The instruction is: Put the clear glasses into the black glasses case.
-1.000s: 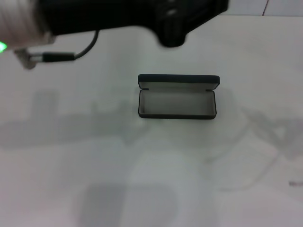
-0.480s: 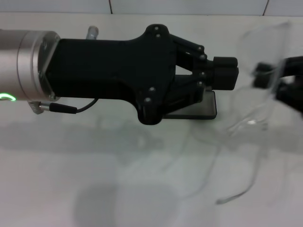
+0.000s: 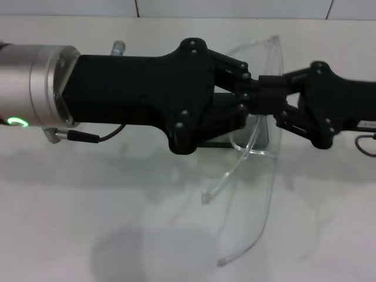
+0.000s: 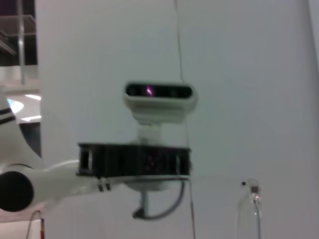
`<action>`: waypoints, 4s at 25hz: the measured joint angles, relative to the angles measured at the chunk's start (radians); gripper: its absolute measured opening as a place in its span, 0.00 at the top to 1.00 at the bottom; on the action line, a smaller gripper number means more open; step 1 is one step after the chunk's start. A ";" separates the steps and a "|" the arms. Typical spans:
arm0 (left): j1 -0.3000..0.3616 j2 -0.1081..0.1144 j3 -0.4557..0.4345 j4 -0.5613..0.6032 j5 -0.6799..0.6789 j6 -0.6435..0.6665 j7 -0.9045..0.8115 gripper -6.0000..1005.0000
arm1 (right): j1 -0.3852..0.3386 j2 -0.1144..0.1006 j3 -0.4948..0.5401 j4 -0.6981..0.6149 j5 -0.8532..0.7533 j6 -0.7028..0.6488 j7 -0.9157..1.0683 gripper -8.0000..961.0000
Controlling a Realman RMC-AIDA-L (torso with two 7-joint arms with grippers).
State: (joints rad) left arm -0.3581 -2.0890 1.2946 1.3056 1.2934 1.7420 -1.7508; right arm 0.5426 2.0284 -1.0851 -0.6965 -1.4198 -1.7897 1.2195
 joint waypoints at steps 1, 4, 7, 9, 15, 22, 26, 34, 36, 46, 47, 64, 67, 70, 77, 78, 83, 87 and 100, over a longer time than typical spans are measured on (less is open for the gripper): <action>-0.007 0.000 -0.005 -0.018 0.000 0.006 0.005 0.94 | 0.008 0.000 -0.009 0.000 0.010 0.000 -0.003 0.87; -0.033 0.003 -0.031 -0.071 0.002 0.026 0.024 0.94 | 0.027 0.000 -0.021 0.000 0.030 -0.001 -0.009 0.87; -0.049 0.003 -0.065 -0.114 0.000 0.038 0.035 0.94 | 0.037 0.000 -0.032 -0.001 0.046 -0.001 -0.013 0.87; -0.053 0.003 -0.075 -0.133 -0.002 0.040 0.043 0.94 | 0.039 -0.001 -0.034 -0.002 0.050 -0.001 -0.019 0.87; -0.055 -0.001 -0.086 -0.161 0.001 0.032 0.095 0.94 | 0.041 0.000 -0.042 -0.001 0.070 0.007 -0.032 0.87; -0.059 -0.001 -0.089 -0.190 -0.001 0.027 0.115 0.94 | 0.040 0.000 -0.066 0.001 0.082 0.058 -0.035 0.87; -0.061 -0.002 -0.089 -0.191 -0.001 0.025 0.118 0.94 | 0.041 0.000 -0.114 0.000 0.101 0.096 -0.054 0.88; -0.056 -0.002 -0.088 -0.208 0.010 -0.024 0.127 0.94 | 0.044 0.000 -0.204 -0.013 0.192 0.139 -0.091 0.88; -0.053 -0.002 -0.088 -0.217 0.010 -0.031 0.137 0.94 | 0.045 0.000 -0.207 -0.013 0.204 0.140 -0.098 0.88; -0.038 -0.001 -0.103 -0.220 0.004 -0.039 0.151 0.94 | 0.033 0.000 -0.203 -0.013 0.227 0.144 -0.119 0.88; -0.037 0.000 -0.103 -0.220 0.003 -0.039 0.153 0.94 | 0.033 0.000 -0.203 -0.011 0.232 0.144 -0.123 0.88; -0.033 -0.002 -0.099 -0.230 -0.034 0.016 0.163 0.94 | 0.019 0.000 -0.207 0.015 0.286 0.146 -0.172 0.88; -0.035 -0.002 -0.101 -0.251 -0.034 0.016 0.172 0.94 | 0.018 -0.001 -0.211 0.020 0.297 0.143 -0.177 0.89; -0.039 -0.001 -0.101 -0.261 -0.031 0.013 0.181 0.94 | 0.019 0.000 -0.211 0.021 0.297 0.144 -0.177 0.89; -0.044 -0.002 -0.096 -0.280 -0.026 0.005 0.198 0.94 | 0.027 0.000 -0.213 0.022 0.297 0.143 -0.179 0.89; -0.047 -0.002 -0.096 -0.289 -0.025 0.005 0.201 0.94 | 0.028 0.000 -0.214 0.022 0.297 0.143 -0.179 0.89; -0.053 -0.002 -0.095 -0.313 -0.024 0.003 0.216 0.94 | 0.030 0.000 -0.225 0.022 0.309 0.146 -0.179 0.89; -0.056 -0.002 -0.095 -0.326 -0.021 -0.013 0.227 0.94 | 0.031 0.000 -0.239 0.022 0.322 0.148 -0.185 0.89; -0.052 -0.001 -0.094 -0.327 -0.021 -0.012 0.237 0.94 | 0.026 0.000 -0.236 0.022 0.323 0.150 -0.190 0.89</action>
State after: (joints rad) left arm -0.4104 -2.0902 1.2005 0.9791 1.2725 1.7298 -1.5139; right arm 0.5685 2.0279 -1.3214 -0.6749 -1.0967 -1.6394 1.0297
